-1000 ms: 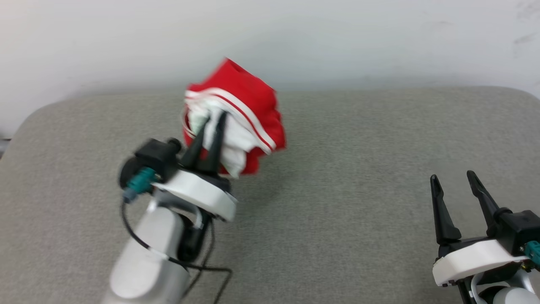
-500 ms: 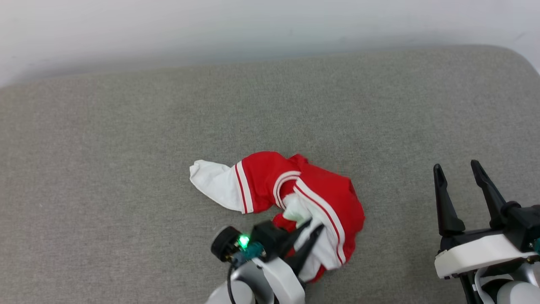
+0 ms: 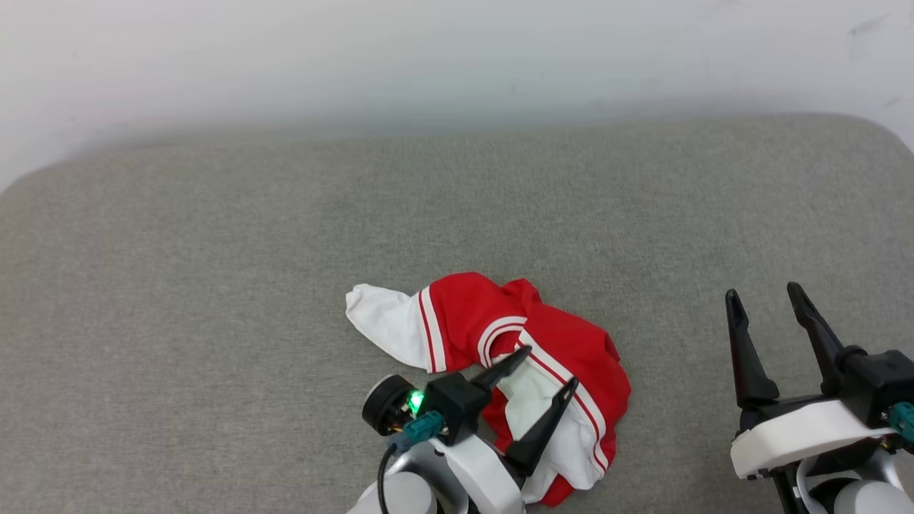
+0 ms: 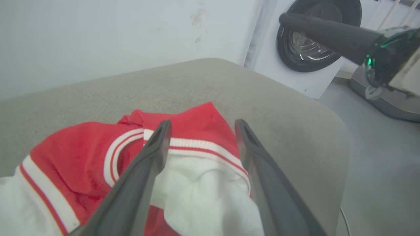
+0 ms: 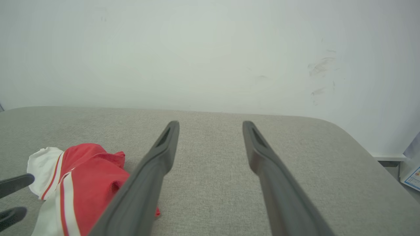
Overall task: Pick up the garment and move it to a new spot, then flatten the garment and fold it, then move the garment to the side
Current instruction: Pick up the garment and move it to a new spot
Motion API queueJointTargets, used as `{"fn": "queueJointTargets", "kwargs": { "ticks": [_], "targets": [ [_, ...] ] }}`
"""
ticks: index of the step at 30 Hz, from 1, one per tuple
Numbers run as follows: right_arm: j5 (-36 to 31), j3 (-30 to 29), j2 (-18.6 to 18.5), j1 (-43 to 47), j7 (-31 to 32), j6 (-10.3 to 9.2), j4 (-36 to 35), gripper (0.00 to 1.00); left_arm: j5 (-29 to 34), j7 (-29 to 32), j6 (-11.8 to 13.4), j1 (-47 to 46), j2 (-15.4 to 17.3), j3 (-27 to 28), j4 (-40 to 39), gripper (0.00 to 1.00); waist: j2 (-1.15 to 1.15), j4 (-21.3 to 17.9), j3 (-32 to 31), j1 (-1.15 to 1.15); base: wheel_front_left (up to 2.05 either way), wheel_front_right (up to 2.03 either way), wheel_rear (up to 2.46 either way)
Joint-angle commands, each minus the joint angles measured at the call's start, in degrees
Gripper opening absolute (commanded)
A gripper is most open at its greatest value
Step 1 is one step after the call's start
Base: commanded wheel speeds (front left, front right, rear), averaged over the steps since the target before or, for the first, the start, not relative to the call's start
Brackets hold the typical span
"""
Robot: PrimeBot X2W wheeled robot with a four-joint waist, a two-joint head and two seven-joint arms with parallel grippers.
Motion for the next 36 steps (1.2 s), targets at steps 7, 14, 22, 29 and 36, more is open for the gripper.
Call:
{"fn": "queueJointTargets", "kwargs": {
  "ticks": [7, 14, 22, 29, 36],
  "targets": [
    [0.06, -0.1, 0.02, 3.86, 1.26, -0.02, -0.14, 1.0, 2.59, -0.29, 2.19, 6.02, 0.38, 9.77, -9.45, 1.0, 0.0, 2.47, -5.85, 0.0, 0.0, 0.0, 0.0],
    [0.63, 0.04, 0.01, 5.42, 1.93, -0.02, -1.39, 1.0, 3.66, -0.31, 4.89, 9.33, 1.54, 18.83, -10.89, 1.0, 0.0, 3.67, -6.93, 0.0, 0.0, 0.0, 0.0],
    [0.95, 0.37, 0.01, 6.35, 2.22, -0.02, -2.18, 1.0, 5.8, -0.31, 7.85, 12.54, 4.12, 27.81, -11.85, 1.0, 0.0, 4.71, -7.72, 0.0, 0.0, 0.0, 0.0],
    [1.1, 1.25, 0.01, 7.36, 2.49, -0.02, -2.0, 1.0, 6.55, -0.31, 8.4, 16.1, 6.04, 33.47, -11.68, 1.0, 0.0, 4.73, -8.61, 0.0, 0.0, 0.0, 0.0],
    [1.99, 0.98, 0.01, 8.41, 2.28, -0.02, -1.65, 1.0, 7.08, -0.32, 7.28, 17.28, 5.82, 33.87, -10.32, 1.0, 0.0, 4.68, -9.14, 0.0, 0.0, 0.0, 0.0]
  ]
}}
